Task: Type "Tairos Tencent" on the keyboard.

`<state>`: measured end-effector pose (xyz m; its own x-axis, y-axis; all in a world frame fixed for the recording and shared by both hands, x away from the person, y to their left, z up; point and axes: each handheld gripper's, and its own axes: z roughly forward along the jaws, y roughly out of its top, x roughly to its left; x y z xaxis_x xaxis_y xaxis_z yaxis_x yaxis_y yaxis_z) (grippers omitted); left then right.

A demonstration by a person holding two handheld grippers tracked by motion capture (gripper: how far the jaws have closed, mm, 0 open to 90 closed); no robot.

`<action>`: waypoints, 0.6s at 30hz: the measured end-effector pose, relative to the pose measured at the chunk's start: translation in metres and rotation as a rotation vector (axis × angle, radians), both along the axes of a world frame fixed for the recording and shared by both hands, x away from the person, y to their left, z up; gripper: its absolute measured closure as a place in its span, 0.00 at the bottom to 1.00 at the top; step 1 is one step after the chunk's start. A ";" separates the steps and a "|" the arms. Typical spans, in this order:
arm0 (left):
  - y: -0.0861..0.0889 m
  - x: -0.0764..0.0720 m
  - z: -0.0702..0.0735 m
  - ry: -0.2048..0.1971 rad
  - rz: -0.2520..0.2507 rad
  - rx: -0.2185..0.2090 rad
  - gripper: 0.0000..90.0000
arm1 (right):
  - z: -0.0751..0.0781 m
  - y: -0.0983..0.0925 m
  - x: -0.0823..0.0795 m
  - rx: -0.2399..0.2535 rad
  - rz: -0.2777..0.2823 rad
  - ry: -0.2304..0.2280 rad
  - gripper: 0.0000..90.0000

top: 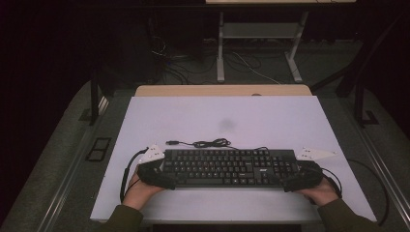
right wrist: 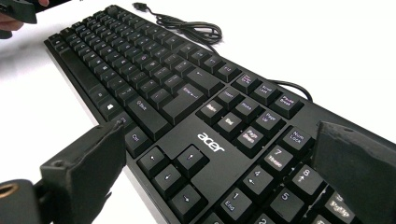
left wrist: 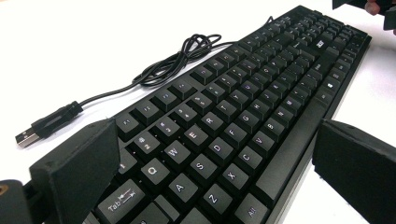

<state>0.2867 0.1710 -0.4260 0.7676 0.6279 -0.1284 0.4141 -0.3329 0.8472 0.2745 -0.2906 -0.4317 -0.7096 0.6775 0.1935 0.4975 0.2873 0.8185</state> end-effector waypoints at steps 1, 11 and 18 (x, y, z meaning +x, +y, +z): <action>0.000 0.000 0.000 0.001 -0.001 0.002 0.00 | 0.000 0.000 0.000 0.000 0.001 -0.001 0.03; 0.000 0.000 0.001 -0.004 -0.002 0.001 0.01 | 0.000 0.000 0.000 0.003 0.002 -0.001 0.03; -0.001 0.001 0.001 -0.002 0.002 -0.002 0.01 | -0.001 0.000 0.002 0.006 0.010 -0.001 0.03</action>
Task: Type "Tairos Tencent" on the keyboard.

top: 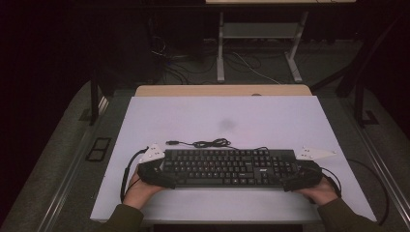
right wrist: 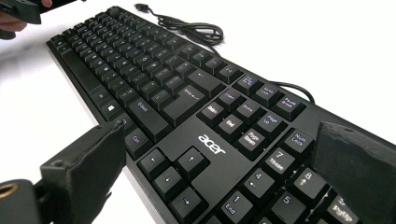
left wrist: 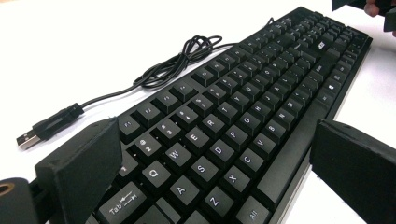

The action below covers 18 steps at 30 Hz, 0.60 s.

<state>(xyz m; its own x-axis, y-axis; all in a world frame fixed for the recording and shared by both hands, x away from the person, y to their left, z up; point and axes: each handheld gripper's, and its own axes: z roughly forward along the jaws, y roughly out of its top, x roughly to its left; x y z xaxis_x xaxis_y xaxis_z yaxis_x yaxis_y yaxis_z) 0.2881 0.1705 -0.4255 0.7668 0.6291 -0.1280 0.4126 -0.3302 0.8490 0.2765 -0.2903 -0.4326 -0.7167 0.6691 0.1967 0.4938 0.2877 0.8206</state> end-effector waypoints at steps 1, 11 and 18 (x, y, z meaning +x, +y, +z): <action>0.000 0.000 0.000 -0.001 0.000 0.001 0.01 | 0.000 0.000 0.000 0.001 0.000 -0.001 0.03; 0.000 -0.001 0.000 -0.004 -0.003 -0.002 0.02 | 0.001 0.006 0.001 0.005 0.019 0.003 0.03; -0.001 -0.002 0.000 -0.005 -0.004 0.001 0.02 | 0.005 0.011 0.002 -0.003 0.035 -0.008 0.03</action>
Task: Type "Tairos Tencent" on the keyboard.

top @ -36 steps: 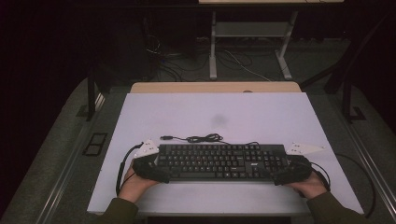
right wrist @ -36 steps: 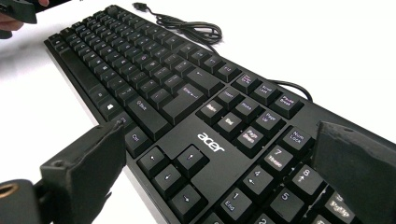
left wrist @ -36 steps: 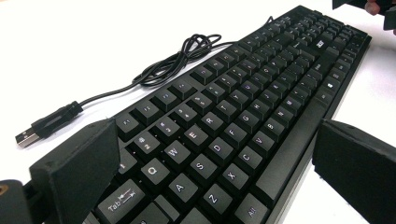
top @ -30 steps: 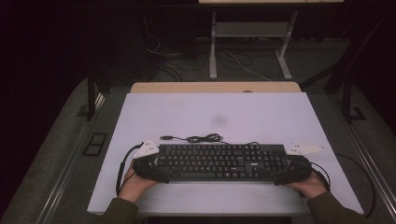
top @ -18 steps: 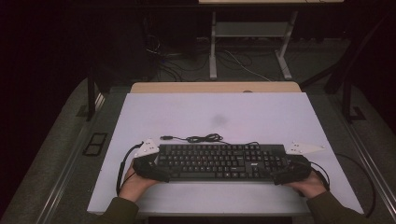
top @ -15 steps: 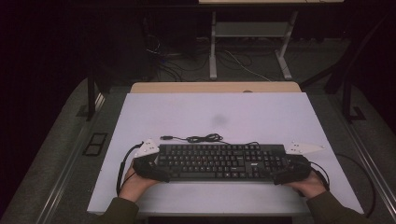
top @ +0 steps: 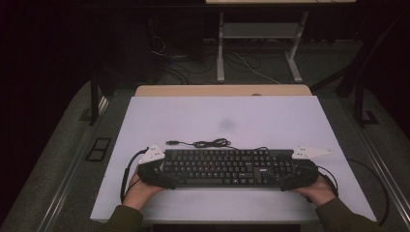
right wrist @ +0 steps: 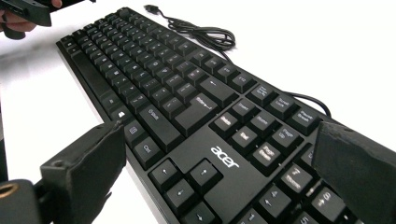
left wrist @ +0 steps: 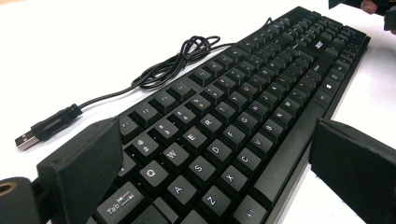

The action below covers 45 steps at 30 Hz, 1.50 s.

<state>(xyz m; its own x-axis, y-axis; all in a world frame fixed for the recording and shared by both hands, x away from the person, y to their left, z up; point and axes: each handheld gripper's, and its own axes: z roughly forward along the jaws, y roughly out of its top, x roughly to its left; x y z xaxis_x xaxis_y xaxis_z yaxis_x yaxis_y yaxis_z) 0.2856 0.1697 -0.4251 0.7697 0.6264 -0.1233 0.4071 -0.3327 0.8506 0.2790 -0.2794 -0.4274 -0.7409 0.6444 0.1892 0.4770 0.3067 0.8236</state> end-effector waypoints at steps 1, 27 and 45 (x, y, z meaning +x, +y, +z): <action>0.000 0.000 0.000 0.001 0.000 0.003 0.02 | 0.001 0.002 0.001 -0.003 0.004 -0.003 0.03; 0.000 0.000 -0.001 0.002 0.005 -0.002 0.03 | 0.008 0.023 0.013 0.011 0.024 0.011 0.03; 0.001 0.000 0.000 0.004 0.010 -0.011 0.04 | 0.010 0.045 0.024 0.022 0.077 0.014 0.03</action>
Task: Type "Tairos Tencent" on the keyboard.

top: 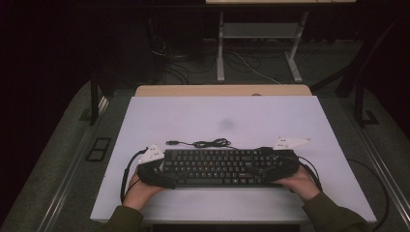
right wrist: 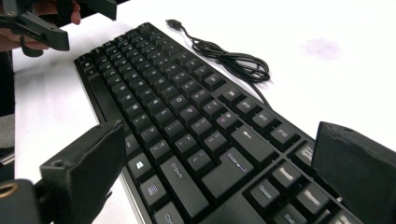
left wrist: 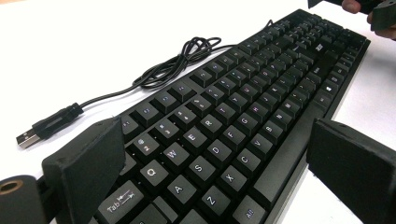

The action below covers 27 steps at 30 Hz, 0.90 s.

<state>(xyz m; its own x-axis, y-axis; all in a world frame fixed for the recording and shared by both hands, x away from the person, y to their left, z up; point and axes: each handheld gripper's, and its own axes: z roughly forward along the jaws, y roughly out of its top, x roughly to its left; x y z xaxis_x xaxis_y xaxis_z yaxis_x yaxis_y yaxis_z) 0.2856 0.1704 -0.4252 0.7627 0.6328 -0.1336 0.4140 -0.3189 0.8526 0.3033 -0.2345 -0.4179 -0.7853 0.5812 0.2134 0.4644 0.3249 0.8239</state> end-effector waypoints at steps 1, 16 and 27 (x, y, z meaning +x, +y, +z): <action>0.000 0.000 0.000 0.000 0.000 0.000 0.04 | 0.000 0.001 0.000 0.009 0.002 0.005 0.03; 0.000 0.000 0.000 -0.002 0.000 0.003 0.04 | -0.003 0.021 0.009 -0.005 0.039 0.003 0.04; -0.002 0.000 -0.001 0.000 -0.007 0.015 0.04 | -0.005 0.025 0.009 -0.030 0.082 0.004 0.19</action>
<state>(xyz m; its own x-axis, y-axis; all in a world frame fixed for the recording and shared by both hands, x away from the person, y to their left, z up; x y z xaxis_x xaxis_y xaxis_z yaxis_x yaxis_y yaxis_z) 0.2853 0.1688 -0.4258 0.7673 0.6292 -0.1241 0.4118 -0.3351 0.8474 0.3122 -0.2093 -0.4232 -0.8300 0.5209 0.1996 0.4379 0.3869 0.8115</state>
